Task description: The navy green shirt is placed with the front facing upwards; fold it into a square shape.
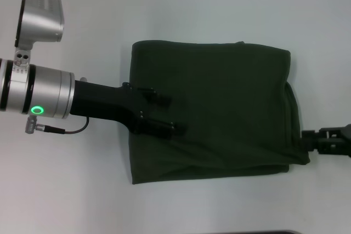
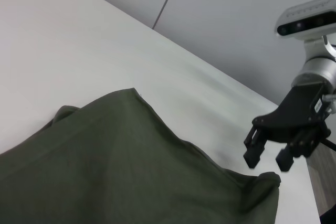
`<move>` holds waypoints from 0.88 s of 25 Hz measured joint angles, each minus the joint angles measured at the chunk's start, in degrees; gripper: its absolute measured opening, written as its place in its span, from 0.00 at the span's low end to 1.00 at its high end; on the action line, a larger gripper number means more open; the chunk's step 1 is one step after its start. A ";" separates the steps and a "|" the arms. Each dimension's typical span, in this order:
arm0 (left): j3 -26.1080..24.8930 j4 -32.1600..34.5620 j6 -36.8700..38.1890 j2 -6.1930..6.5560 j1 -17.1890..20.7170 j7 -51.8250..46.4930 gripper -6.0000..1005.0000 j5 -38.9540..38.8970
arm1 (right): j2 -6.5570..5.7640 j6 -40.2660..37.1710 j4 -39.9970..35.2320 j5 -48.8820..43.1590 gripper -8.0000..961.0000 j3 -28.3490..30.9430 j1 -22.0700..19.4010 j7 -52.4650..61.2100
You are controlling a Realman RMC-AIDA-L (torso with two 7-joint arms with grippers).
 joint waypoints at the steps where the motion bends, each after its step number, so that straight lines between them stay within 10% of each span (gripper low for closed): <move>1: 0.01 0.00 0.00 0.00 0.00 0.00 0.90 -0.01 | -0.18 -0.40 -0.01 0.01 0.41 0.71 -0.03 -0.08; 22: 0.02 0.00 0.03 -0.09 0.00 0.20 0.90 -0.16 | 0.66 5.66 0.60 -0.31 0.37 1.96 0.31 4.35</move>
